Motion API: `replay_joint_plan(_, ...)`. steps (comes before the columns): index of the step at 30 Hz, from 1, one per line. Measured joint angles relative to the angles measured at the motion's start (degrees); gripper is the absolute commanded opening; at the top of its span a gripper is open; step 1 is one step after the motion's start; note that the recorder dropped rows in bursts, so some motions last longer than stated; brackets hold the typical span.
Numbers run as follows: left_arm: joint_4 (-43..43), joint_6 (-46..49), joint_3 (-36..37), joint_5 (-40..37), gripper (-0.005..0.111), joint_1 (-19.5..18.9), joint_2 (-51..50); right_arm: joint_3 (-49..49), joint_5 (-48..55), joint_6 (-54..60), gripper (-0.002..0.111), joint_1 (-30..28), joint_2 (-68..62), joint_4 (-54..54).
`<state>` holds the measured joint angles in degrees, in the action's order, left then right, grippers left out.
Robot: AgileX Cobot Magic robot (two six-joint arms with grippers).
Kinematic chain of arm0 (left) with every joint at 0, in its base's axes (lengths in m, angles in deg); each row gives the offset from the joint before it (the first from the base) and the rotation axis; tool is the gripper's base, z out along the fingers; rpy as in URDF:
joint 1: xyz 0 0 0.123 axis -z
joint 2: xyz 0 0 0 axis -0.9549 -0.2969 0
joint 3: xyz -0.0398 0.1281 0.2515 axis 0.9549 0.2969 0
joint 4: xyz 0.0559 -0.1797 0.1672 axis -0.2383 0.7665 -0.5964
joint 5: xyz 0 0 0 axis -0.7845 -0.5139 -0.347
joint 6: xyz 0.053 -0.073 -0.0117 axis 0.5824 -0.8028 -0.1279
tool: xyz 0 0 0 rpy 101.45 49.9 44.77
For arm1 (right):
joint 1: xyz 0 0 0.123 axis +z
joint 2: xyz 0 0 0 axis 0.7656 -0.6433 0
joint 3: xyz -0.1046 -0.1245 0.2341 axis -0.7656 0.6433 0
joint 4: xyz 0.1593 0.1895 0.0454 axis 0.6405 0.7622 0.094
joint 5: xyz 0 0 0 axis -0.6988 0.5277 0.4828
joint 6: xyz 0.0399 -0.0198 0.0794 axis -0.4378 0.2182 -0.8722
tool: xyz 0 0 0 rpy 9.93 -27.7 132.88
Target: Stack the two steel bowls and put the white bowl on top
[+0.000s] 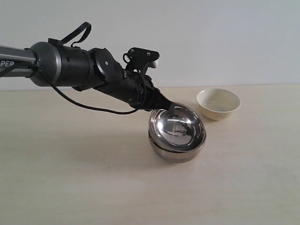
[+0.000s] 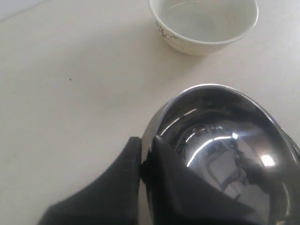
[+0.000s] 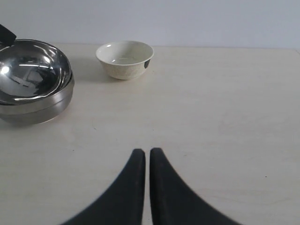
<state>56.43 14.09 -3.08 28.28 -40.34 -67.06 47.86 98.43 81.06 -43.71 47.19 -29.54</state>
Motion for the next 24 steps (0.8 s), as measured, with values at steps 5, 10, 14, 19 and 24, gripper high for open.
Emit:
replay_joint_plan(5, 0.11, 0.1, 0.65, -0.36, 0.004, 0.04, 0.0, 0.0, 0.0, 0.0, 0.001, 0.0, 0.0, 0.0)
replay_joint_plan(10, 0.19, 0.1, 1.83, -1.07, 0.004, 0.04, -0.37, 0.0, 0.0, 0.0, 0.001, 0.0, 0.0, 0.0)
replay_joint_plan(14, 0.62, 0.1, 2.18, -1.91, 0.004, 0.04, -0.89, 0.0, 0.0, 0.0, 0.001, 0.0, 0.0, 0.0)
replay_joint_plan(19, 1.09, 0.1, 2.18, -5.67, 0.004, 0.04, -0.89, 0.0, 0.0, 0.0, 0.001, 0.0, 0.0, 0.0)
replay_joint_plan(24, 1.22, -0.85, 2.18, -7.02, 0.004, 0.04, -0.69, 0.0, 0.0, 0.0, 0.001, 0.0, 0.0, 0.0)
